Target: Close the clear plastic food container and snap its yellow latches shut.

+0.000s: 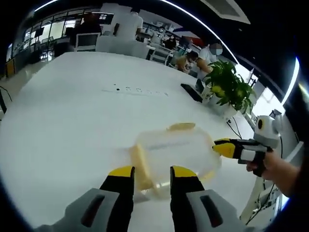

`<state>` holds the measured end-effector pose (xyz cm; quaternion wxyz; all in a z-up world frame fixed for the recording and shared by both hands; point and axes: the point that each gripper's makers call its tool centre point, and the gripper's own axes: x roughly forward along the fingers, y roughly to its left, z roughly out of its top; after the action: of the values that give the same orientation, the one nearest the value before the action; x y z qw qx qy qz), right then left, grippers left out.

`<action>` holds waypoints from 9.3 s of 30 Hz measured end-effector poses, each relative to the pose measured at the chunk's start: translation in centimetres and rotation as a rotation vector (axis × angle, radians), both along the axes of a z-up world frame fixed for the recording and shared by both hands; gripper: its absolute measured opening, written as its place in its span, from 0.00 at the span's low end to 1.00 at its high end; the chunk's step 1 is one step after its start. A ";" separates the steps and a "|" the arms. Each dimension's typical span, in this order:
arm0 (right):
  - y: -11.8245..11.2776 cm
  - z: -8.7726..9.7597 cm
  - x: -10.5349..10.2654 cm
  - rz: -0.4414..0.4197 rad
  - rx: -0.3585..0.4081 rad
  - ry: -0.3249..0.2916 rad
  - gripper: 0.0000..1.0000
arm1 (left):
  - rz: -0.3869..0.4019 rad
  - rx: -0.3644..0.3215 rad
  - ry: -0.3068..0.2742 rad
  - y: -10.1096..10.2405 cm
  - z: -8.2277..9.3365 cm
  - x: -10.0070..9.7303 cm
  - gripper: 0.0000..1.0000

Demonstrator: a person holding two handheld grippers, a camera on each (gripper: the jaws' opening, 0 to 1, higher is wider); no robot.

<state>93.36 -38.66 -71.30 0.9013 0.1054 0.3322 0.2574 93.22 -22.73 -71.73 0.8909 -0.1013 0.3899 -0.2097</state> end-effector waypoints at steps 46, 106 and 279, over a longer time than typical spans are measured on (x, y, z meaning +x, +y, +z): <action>-0.1 -0.1 -0.7 -0.201 0.168 0.150 0.16 | 0.093 -0.053 0.053 -0.1 -0.2 0.2 0.14; 6.5 2.0 2.5 0.721 -0.383 -0.332 0.11 | -1.007 0.389 -0.312 -9.4 2.6 -0.2 0.12; 2.0 3.3 -2.8 0.648 -0.254 -0.235 0.51 | -0.718 0.396 -0.506 -3.6 4.2 -5.0 0.42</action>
<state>90.57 -36.65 -67.96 0.8108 -0.1483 0.2718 0.4967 88.24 -26.34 -67.49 0.8311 0.2657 0.2038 -0.4440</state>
